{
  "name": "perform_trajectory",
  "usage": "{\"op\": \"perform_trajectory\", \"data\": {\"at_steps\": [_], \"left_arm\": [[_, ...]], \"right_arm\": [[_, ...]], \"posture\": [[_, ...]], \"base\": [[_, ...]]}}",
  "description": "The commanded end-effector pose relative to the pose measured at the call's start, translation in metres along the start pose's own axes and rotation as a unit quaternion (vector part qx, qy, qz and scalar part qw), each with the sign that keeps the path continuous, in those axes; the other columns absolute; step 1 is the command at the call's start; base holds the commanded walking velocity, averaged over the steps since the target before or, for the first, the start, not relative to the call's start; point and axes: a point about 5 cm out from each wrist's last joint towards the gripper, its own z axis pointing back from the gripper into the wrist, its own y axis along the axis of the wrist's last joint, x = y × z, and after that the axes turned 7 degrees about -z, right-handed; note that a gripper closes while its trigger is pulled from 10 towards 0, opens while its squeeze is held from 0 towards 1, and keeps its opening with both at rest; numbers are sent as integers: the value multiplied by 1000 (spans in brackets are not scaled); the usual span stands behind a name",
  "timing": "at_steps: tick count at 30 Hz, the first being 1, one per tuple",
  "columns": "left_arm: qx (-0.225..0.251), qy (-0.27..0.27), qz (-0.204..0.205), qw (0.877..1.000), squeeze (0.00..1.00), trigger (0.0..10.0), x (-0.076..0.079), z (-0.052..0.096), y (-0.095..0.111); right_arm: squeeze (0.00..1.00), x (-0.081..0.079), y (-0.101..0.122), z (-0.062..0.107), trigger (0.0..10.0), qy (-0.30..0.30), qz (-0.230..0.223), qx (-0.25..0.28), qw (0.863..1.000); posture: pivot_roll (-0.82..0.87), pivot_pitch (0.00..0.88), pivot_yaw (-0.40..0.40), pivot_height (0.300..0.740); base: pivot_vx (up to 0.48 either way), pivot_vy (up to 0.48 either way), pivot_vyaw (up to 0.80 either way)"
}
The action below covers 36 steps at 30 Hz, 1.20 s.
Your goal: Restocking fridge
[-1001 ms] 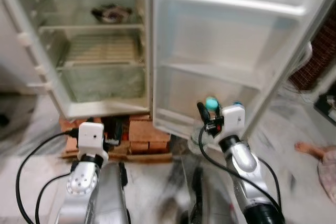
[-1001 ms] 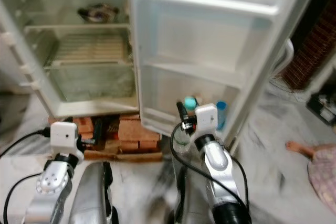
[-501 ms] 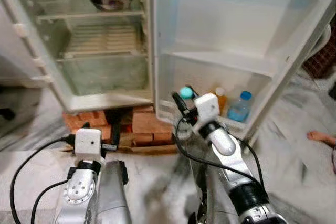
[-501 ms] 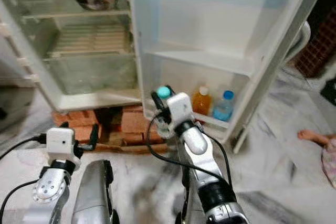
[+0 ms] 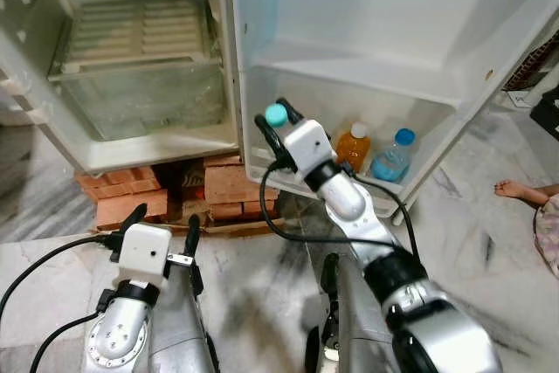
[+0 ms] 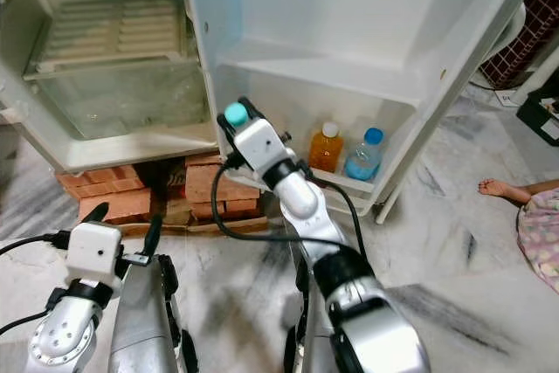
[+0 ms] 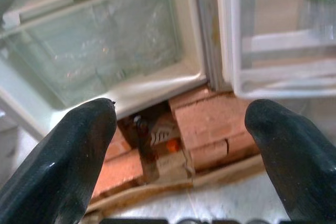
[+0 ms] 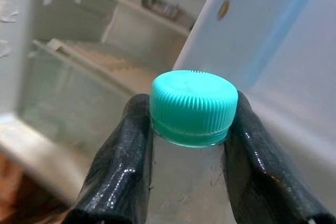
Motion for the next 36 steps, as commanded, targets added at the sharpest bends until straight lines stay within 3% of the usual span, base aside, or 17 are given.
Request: {"op": "perform_trajectory", "data": {"at_steps": [1, 7, 13, 15, 19, 21, 26, 30, 33, 36], "left_arm": [[-3, -1, -7, 1000, 0, 10000, -1, 5, 2], [-7, -10, -14, 1000, 0, 10000, 2, 17, 8], [-9, -16, -20, 1000, 0, 10000, 4, 23, 10], [-13, -15, -31, 999, 0, 10000, 0, 31, 11], [-30, -14, -46, 998, 0, 10000, -8, 46, 9], [-33, -12, -46, 998, 0, 10000, -9, 47, 10], [-46, -12, -46, 998, 0, 10000, -9, 53, 14], [-46, -18, -46, 998, 0, 10000, -7, 55, 18], [-50, -20, -45, 998, 0, 10000, -6, 56, 18], [-53, -18, -43, 997, 0, 10000, -6, 55, 18]], "right_arm": [[0, 3, 7, -4, 10000, -1, 29, 24, 999], [0, 3, 7, -7, 10000, 22, 93, 29, 995], [0, 10, -6, -3, 10000, 8, 82, -11, 996], [0, 14, -10, -1, 10000, 1, 89, -25, 996], [0, 15, -5, -8, 10000, -4, 115, -9, 993], [0, 18, -2, -13, 10000, -15, 108, -7, 994], [0, 31, -1, -18, 10000, -68, 143, -11, 987], [0, 41, -8, -14, 10000, -90, 158, -34, 983], [0, 50, -29, 1, 10000, -109, 170, -108, 973], [0, 62, -44, 16, 10000, -156, 143, -167, 963]], "posture": [[192, 223, -60, 514], [211, 257, -62, 514], [231, 280, -63, 514], [260, 306, -57, 514], [282, 319, -52, 514], [288, 325, -51, 514], [304, 336, -45, 514], [309, 339, -44, 514], [308, 344, -46, 514], [307, 356, -50, 514]], "base": [[0, 0, 0], [0, 0, 0], [0, 0, 0], [0, 0, 0], [0, 0, 0], [0, 0, 0], [0, 0, 0], [0, 0, 0], [0, 0, 0], [0, 0, 0]]}}
